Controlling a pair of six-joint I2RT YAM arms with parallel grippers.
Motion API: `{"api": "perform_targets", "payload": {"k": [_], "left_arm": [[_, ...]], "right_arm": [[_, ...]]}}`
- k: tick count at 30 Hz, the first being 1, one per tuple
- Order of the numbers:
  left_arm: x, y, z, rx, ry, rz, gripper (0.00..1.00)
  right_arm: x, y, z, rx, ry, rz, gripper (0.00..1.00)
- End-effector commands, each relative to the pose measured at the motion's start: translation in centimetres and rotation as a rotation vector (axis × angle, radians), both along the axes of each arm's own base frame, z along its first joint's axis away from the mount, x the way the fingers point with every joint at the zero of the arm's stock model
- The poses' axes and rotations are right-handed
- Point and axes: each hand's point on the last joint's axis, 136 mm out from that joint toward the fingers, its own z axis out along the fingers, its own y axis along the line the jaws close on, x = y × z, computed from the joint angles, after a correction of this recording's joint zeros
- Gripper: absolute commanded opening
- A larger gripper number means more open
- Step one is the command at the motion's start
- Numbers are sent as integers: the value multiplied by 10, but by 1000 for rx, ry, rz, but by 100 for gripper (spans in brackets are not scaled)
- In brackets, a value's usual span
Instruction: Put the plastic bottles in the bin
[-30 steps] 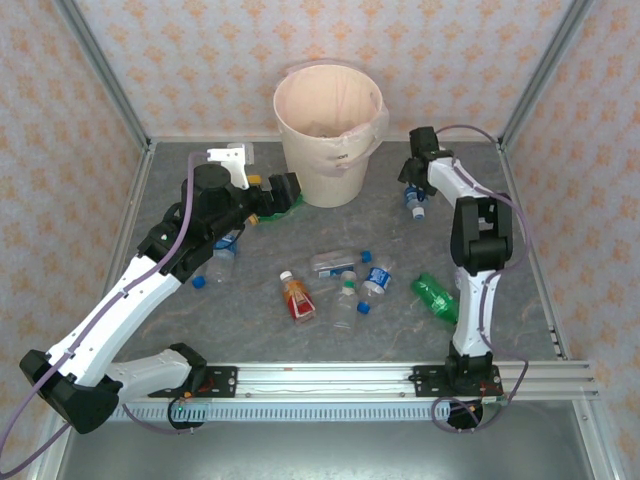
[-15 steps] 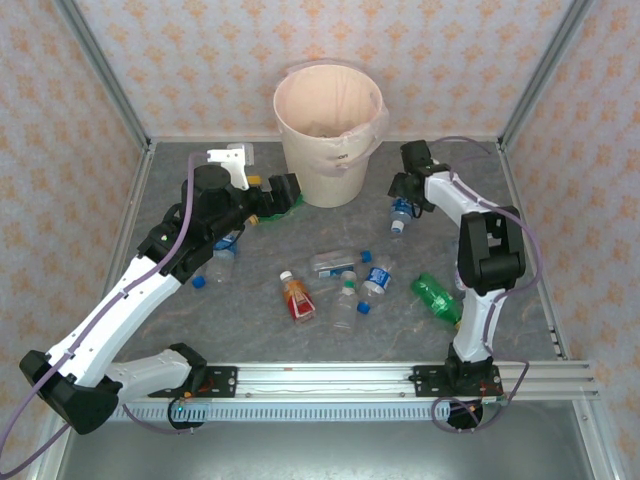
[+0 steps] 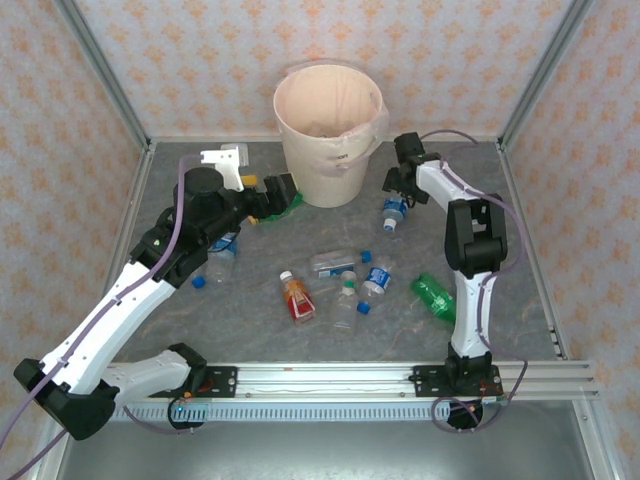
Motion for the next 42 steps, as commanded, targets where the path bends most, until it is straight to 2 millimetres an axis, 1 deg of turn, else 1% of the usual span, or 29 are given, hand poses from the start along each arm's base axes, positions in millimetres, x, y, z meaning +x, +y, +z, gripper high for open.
{"api": "perform_targets", "payload": {"k": [1, 6, 9, 11, 13, 18, 21, 23, 29, 31, 35, 36, 38, 39, 42], "left_arm": [[-6, 2, -3, 17, 11, -3, 99], [-9, 1, -4, 12, 12, -15, 99], [-9, 2, -3, 14, 11, -10, 99], [-9, 4, -2, 17, 5, 1, 99], [-9, 6, -2, 21, 1, 9, 99], [-6, 11, -3, 18, -3, 41, 99], [-5, 16, -1, 14, -10, 75, 99], [-5, 21, 1, 12, -20, 97, 99], [-6, 28, 5, 2, -40, 132, 99], [-5, 28, 6, -1, -41, 133, 99], [-4, 24, 7, -1, -40, 117, 99], [-5, 23, 8, -4, -45, 113, 99], [-6, 23, 10, -13, -60, 106, 99], [-8, 23, 13, -23, -74, 100, 99], [-12, 23, 19, -43, -113, 84, 99]], "right_arm": [[-2, -1, -10, 17, 58, 15, 77], [-3, 5, -24, 59, 99, 27, 74], [-5, 5, -30, 67, 119, 27, 69], [-5, 5, -27, 67, 110, 23, 67], [-5, 2, -19, 59, 90, 12, 64], [-3, -5, 10, 43, 7, -21, 61], [-2, -12, 37, 25, -60, -50, 60], [-1, -17, 61, 13, -122, -70, 60], [0, -25, 139, 13, -319, -110, 58], [1, -26, 170, 23, -395, -121, 57], [1, -22, 230, 45, -542, -124, 57], [1, -20, 248, 48, -586, -123, 57], [0, -15, 275, 50, -652, -114, 57], [-2, -12, 293, 53, -698, -111, 57], [-5, -3, 334, 66, -804, -103, 56]]}}
